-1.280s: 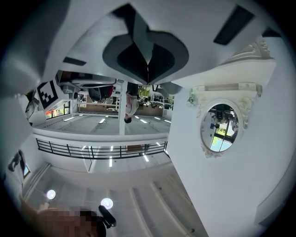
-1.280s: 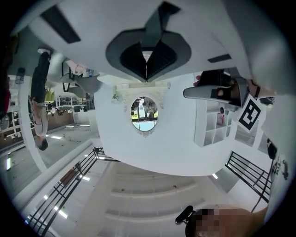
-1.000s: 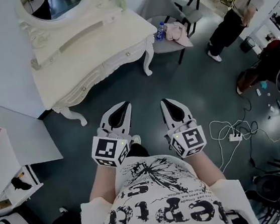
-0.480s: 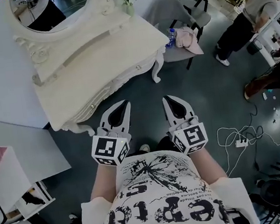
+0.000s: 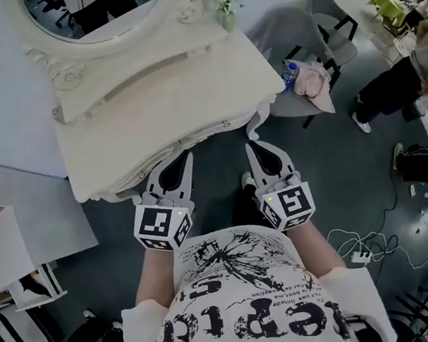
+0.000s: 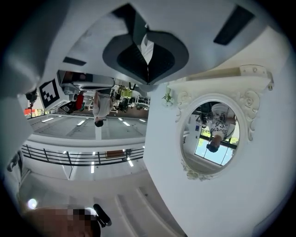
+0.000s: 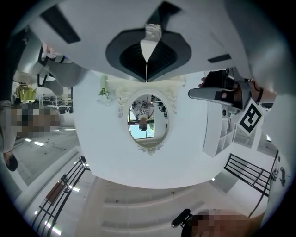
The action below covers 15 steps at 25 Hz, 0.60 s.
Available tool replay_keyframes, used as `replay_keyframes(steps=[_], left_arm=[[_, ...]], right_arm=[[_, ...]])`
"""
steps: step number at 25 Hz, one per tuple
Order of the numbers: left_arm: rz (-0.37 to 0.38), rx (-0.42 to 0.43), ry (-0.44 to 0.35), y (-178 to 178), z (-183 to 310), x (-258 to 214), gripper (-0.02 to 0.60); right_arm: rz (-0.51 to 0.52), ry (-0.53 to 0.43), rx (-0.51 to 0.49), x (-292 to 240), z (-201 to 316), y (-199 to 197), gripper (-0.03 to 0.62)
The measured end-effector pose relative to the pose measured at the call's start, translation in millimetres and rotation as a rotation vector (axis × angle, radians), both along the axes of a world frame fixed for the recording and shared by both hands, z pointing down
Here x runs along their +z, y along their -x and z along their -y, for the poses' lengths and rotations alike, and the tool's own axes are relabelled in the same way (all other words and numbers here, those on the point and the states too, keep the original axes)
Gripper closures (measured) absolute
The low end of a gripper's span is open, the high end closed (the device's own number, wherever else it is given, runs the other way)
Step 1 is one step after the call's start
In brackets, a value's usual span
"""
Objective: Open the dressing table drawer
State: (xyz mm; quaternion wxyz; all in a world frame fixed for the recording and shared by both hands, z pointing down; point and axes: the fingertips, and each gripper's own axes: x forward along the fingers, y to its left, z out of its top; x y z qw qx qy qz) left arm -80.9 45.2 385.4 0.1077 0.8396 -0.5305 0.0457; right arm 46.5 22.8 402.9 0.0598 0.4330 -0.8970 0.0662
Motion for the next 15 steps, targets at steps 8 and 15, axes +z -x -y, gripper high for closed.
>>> replay_keyframes(steps=[8,15], left_arm=[[-0.012,-0.146,0.006,-32,117,-5,0.561],[-0.029,-0.249,0.018,-52,197,7,0.561]], right_arm=[[-0.012,0.027,-0.153,-2,135,-28,0.576],[-0.016,0.090,-0.241,16,230,-41,0.576]])
